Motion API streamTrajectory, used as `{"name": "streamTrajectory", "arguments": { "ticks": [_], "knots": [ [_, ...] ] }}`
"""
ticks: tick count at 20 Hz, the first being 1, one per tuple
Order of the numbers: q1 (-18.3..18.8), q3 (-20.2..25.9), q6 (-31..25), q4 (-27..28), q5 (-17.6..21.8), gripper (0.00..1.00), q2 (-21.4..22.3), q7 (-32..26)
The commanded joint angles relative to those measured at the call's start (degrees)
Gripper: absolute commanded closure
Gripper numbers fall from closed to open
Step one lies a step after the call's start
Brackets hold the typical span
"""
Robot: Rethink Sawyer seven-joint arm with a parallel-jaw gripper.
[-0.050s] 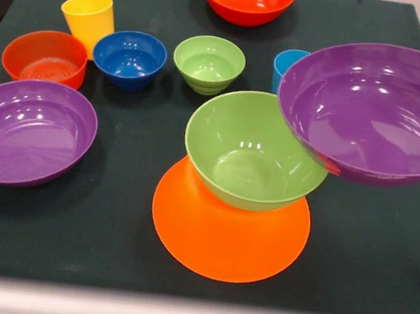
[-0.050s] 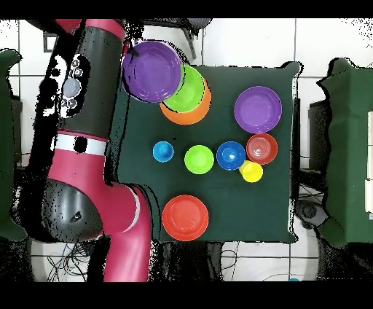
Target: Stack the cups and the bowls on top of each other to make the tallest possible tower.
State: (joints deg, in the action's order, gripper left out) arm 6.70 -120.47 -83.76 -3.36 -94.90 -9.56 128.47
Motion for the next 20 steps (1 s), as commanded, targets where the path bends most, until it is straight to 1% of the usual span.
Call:
{"name": "streamTrajectory", "arguments": {
  "ticks": [1, 9, 11, 20],
  "knots": [
    [1.6, -1.2, 2.6, 1.2, 2.1, 1.0, -0.3, -18.4],
    [2.5, -3.2, 4.5, 1.0, 0.9, 1.0, -0.4, -20.1],
    [2.9, -4.0, 3.0, 1.0, 0.0, 1.0, -0.4, -20.4],
    [2.8, -5.4, 4.9, 0.5, 2.0, 1.0, -0.6, -21.4]
  ]
}}
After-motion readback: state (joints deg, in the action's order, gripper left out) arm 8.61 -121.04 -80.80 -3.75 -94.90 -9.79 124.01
